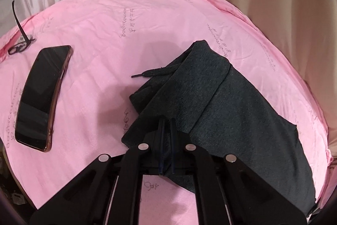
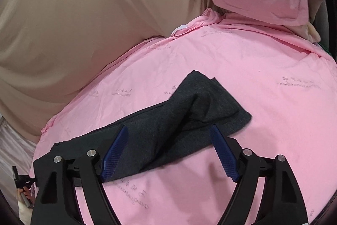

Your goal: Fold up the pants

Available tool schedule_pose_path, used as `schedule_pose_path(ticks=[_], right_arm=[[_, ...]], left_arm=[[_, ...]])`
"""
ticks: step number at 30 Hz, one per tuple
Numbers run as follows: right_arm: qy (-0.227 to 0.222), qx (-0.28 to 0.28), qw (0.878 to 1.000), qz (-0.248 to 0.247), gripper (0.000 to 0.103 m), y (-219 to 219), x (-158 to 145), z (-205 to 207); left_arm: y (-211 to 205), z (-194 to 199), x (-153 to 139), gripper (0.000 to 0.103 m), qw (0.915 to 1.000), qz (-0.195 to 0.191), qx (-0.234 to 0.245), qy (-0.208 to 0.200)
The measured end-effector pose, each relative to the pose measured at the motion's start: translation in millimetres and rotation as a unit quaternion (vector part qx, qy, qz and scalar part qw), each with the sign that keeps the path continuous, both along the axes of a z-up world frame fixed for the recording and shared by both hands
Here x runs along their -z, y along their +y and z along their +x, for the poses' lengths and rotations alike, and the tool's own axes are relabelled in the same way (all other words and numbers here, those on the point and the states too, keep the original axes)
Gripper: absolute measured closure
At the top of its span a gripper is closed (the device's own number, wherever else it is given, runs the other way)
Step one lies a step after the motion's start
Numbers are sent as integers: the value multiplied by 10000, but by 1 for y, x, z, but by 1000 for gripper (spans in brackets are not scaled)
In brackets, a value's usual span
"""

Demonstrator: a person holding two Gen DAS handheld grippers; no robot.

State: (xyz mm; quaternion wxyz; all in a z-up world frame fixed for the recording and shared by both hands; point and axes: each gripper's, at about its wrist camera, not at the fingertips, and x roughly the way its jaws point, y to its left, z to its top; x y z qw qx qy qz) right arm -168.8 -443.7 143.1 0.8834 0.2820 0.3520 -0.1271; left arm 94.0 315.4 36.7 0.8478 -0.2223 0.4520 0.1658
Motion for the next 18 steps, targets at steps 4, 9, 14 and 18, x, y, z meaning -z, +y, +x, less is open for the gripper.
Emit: schedule_pose_path(ticks=[4, 9, 14, 18], right_arm=[[1000, 286, 9937, -418, 56, -4, 34, 39], [-1023, -132, 9933, 517, 97, -22, -23, 24], [-40, 188, 9989, 423, 97, -55, 36, 6], [286, 397, 9954, 826, 88, -69, 79, -7]], left_arm=[[-1, 1, 1, 99, 9999, 86, 22, 74], [1, 5, 0, 100, 9999, 108, 2, 123], [-1, 7, 3, 99, 9996, 251, 86, 121], [-5, 9, 3, 99, 9990, 411, 95, 144]])
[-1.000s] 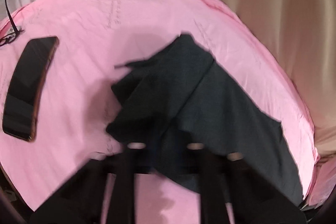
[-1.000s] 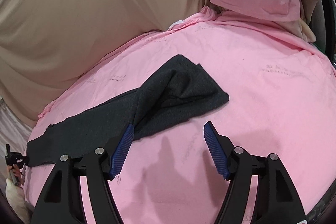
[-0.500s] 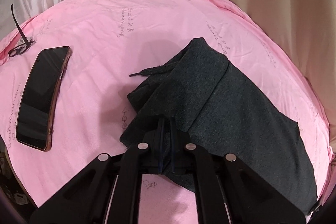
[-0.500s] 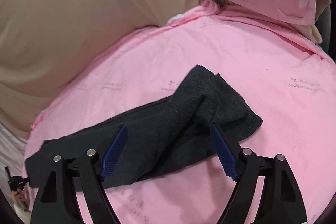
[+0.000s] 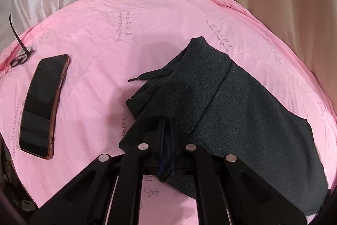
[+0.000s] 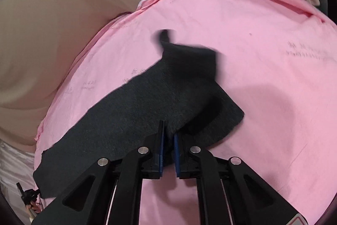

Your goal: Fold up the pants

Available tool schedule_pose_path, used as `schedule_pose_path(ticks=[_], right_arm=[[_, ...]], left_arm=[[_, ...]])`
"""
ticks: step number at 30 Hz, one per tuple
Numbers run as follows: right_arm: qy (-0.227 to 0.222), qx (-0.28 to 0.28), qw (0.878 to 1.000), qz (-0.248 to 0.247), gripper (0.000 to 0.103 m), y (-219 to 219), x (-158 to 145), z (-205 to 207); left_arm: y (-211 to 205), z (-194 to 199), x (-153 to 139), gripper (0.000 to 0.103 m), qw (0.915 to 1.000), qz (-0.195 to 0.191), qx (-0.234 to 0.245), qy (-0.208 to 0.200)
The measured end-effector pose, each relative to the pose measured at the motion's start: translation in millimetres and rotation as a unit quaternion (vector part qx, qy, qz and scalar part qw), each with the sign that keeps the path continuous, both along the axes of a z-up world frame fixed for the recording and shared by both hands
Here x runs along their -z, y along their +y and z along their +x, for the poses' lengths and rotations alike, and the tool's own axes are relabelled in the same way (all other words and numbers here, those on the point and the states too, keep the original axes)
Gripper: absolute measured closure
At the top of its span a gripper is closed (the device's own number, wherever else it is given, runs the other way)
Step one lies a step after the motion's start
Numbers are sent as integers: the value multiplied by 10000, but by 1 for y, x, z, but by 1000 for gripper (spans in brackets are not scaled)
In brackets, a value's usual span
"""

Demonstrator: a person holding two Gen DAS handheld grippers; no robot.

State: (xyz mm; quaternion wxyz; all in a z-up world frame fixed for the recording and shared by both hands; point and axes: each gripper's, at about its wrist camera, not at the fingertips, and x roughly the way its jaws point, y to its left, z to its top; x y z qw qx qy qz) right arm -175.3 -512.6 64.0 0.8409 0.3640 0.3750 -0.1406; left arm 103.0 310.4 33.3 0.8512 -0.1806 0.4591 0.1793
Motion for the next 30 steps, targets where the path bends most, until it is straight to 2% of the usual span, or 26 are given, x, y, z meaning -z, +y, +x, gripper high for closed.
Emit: schedule_pose_path(ticks=[1, 2, 3, 8, 11, 12, 15, 17, 18, 19, 20, 21, 22, 25, 26, 27, 29, 30], right_arm=[[-40, 53, 10000, -56, 82, -1, -3, -3], [-70, 54, 9999, -101, 64, -2, -4, -5], [-110, 60, 9998, -142, 52, -3, -5, -7], [-286, 263, 9992, -49, 52, -4, 3, -20], [-450, 336, 9984, -21, 52, 11, -3, -29], [-528, 335, 9980, -22, 52, 14, -4, -31], [-660, 350, 9970, -187, 52, 29, -8, -40], [-681, 280, 9968, -309, 50, 38, -11, -41], [-691, 215, 9968, -334, 48, 43, -12, -39], [-694, 156, 9968, -359, 48, 48, -12, -37], [-668, 95, 9969, -403, 47, 55, -11, -35], [-635, 32, 9970, -450, 47, 60, -10, -31], [-592, -58, 9968, -533, 47, 68, -10, -26], [-515, -280, 9957, -720, 47, 87, -10, -16], [-509, -347, 9957, -695, 47, 92, -9, -13], [-502, -384, 9957, -678, 47, 96, -8, -11], [-428, -442, 9954, -735, 47, 104, -6, -8], [-387, -451, 9948, -824, 47, 108, -6, -7]], left_arm=[[-1, 1, 0, 99, 10000, 27, -1, 15], [-2, 1, 0, 99, 10000, 52, 6, 34], [-2, 2, -1, 99, 10000, 68, 15, 47], [1, 4, -2, 103, 9999, 128, -64, 70], [11, 4, -14, 103, 9979, 585, -257, 62], [19, 5, -18, 103, 9977, 618, -282, 42], [39, 0, -20, 103, 9991, 353, -241, 25], [43, -17, -26, 101, 9994, -280, 61, -213], [41, -23, -29, 98, 9988, -372, 141, -283], [38, -32, -31, 93, 9983, -429, 235, -324], [34, -39, -31, 60, 9981, -449, 288, -293], [32, -44, -29, 14, 9978, -514, 326, -256], [31, -49, -26, 5, 9970, -639, 306, -309], [29, -52, -15, 7, 9954, -876, 221, -319], [26, -48, -12, 11, 9953, -879, 241, -315], [24, -43, -7, 33, 9954, -875, 275, -288], [23, -30, 6, 68, 9940, -1027, 359, -63], [24, -25, 13, 71, 9941, -1043, 295, 62]])
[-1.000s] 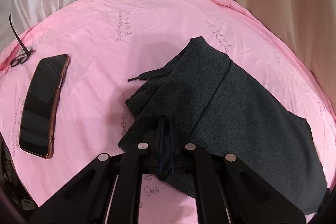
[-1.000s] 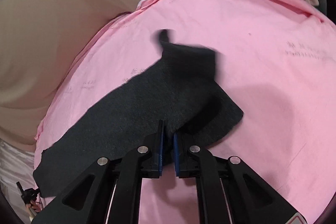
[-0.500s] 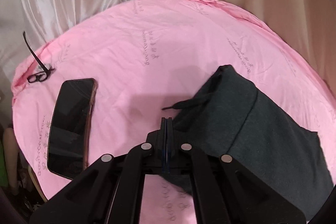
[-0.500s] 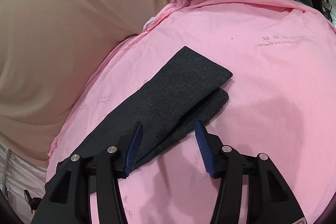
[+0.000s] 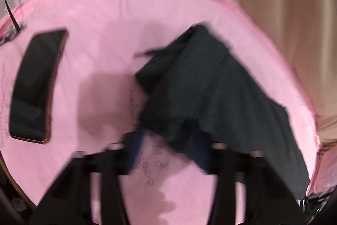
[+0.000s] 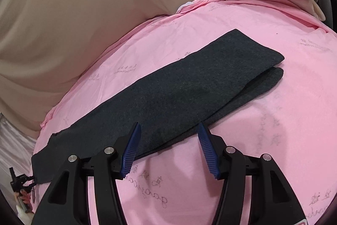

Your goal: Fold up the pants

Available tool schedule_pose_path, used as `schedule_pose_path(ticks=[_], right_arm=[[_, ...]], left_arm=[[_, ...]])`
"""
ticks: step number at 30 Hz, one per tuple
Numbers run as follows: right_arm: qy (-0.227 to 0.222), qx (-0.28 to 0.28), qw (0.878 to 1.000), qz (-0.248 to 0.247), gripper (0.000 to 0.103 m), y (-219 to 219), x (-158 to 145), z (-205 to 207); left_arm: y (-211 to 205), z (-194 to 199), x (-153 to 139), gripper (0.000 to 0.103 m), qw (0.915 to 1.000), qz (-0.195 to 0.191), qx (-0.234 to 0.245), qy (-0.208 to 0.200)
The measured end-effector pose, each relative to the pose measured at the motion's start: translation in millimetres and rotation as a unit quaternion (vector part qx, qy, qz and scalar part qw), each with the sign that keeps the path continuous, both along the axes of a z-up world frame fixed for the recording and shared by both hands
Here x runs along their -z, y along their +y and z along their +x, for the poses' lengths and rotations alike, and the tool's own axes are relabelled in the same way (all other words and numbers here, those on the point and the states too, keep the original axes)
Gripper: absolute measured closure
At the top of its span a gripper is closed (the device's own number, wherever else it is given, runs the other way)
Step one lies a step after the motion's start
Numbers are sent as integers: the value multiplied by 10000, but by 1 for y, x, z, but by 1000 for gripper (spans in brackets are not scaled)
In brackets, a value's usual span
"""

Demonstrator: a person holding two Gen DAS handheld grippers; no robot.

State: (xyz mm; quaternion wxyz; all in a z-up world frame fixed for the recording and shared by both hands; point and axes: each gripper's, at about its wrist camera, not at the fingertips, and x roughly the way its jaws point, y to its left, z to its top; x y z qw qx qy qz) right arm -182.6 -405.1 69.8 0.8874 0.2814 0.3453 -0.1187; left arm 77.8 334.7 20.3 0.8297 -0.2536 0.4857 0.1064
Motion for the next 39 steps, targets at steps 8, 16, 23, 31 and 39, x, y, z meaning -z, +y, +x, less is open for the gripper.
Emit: schedule_pose_path(ticks=[8, 16, 23, 31, 39], right_arm=[[-51, 128, 9999, -89, 47, 3, 0, -5], [-157, 265, 9995, 88, 43, -7, -1, -15], [-406, -119, 9991, 80, 43, 13, -13, -5], [-284, 297, 9988, -278, 43, -9, -22, -7], [312, 517, 9939, -924, 39, -87, -46, 15]], left_arm=[[-5, 12, -109, 93, 9903, 447, 261, -1292], [5, 26, -12, 90, 9966, 789, -60, -246], [-6, -7, -76, 84, 9848, 1498, -599, -643], [-54, 67, -52, 58, 9903, 1367, 196, -177], [-59, 101, -10, 60, 9834, 1778, 63, 351]])
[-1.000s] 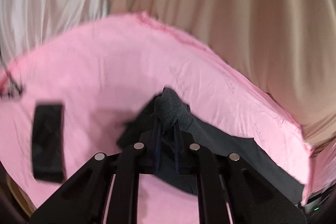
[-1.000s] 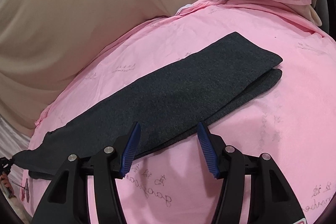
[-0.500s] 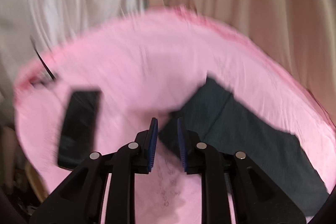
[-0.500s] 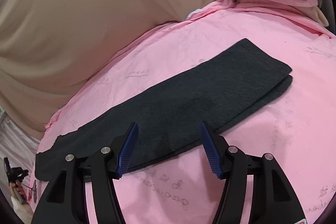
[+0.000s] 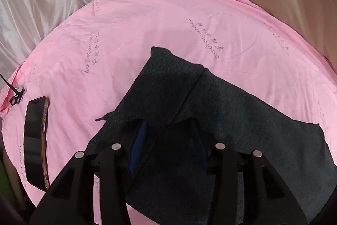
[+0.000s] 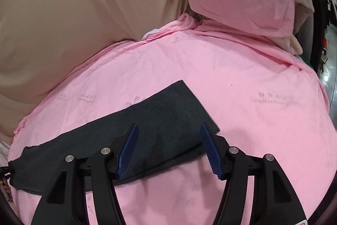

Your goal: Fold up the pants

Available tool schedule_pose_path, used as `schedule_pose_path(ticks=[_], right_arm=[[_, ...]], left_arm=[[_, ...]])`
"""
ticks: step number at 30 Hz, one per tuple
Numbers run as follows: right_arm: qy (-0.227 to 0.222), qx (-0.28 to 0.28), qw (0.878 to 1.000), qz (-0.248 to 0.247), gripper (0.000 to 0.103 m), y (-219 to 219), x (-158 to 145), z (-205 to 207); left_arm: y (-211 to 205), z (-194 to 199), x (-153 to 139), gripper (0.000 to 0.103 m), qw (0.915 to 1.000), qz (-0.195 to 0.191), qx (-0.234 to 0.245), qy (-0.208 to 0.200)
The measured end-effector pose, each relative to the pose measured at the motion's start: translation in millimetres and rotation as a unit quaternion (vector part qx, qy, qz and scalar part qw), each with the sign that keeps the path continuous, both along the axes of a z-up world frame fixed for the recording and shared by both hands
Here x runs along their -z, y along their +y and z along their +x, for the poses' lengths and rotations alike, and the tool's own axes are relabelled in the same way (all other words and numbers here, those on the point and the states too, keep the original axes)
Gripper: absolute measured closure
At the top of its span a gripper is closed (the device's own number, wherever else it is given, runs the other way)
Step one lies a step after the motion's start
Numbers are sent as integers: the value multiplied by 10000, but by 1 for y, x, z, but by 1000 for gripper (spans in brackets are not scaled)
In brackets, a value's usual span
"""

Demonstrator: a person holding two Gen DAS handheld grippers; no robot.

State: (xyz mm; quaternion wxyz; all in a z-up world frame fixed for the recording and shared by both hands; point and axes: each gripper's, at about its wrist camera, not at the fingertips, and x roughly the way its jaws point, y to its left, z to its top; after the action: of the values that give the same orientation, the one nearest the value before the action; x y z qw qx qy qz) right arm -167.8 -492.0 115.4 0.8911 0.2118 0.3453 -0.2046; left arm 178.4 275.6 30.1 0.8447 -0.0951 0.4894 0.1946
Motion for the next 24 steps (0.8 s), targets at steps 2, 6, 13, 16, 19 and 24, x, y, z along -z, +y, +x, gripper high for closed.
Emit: schedule_pose_path(ticks=[2, 6, 13, 16, 19, 24], right_arm=[[183, 63, 9998, -81, 34, -21, 7, 22], [799, 93, 9966, 156, 57, -51, 39, 49], [92, 440, 9916, 1211, 47, -56, 46, -38], [32, 335, 9919, 1226, 47, -46, 51, -53], [296, 120, 9947, 979, 55, -38, 53, -40], [637, -158, 9973, 326, 97, -21, 42, -18]], left_arm=[[-1, 3, 1, 59, 9999, 64, -80, 21], [-4, 9, 8, 58, 9993, 337, -145, 78], [-14, 7, -3, 57, 9970, 680, -356, -79], [-35, -8, -27, 57, 9973, 490, -251, -479], [-65, -18, -39, 49, 9971, 411, 66, -637], [-104, -33, -29, 44, 9974, 154, 503, -501]])
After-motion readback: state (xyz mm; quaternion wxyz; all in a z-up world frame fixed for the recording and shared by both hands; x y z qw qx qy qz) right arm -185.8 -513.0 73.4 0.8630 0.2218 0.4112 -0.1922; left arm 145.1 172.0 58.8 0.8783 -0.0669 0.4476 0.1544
